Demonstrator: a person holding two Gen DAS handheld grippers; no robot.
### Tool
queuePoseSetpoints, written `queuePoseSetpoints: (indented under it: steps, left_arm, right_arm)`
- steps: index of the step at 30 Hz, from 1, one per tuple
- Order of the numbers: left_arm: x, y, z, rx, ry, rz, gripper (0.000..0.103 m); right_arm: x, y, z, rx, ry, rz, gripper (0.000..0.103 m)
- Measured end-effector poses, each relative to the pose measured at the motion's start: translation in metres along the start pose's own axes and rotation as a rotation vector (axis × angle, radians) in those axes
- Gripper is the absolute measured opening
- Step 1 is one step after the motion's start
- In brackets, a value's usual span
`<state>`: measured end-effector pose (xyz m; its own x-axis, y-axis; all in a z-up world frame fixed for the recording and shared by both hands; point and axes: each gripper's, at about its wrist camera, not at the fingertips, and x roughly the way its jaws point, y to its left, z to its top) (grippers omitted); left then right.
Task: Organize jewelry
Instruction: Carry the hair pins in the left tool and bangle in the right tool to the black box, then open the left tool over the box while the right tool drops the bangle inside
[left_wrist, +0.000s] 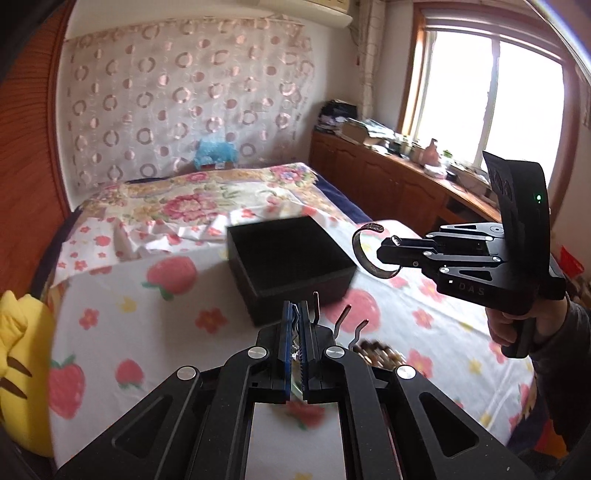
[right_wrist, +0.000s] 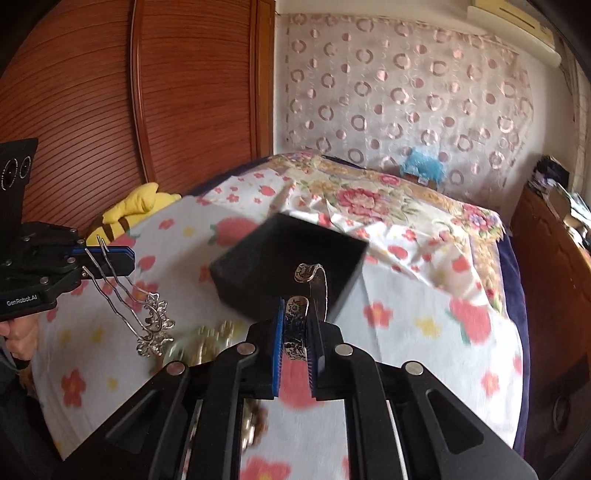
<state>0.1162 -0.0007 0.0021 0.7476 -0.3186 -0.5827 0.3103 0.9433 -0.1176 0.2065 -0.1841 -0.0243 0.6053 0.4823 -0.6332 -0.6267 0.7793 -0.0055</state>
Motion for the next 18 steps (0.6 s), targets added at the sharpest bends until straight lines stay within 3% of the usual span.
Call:
queuePoseSetpoints:
  steps: [5, 11, 18]
  left_arm:
    - [0.007, 0.018, 0.022, -0.015, -0.012, 0.028, 0.002]
    - [0.021, 0.032, 0.039, -0.022, -0.013, 0.046, 0.002]
    - [0.037, 0.042, 0.049, -0.022, 0.005, 0.061, 0.002]
  right_arm:
    - [0.032, -0.005, 0.023, -0.03, 0.028, -0.007, 0.012]
    - [0.069, -0.014, 0.031, -0.074, 0.08, -0.076, 0.013]
    - [0.079, -0.017, 0.029, -0.006, 0.086, 0.126, 0.021]
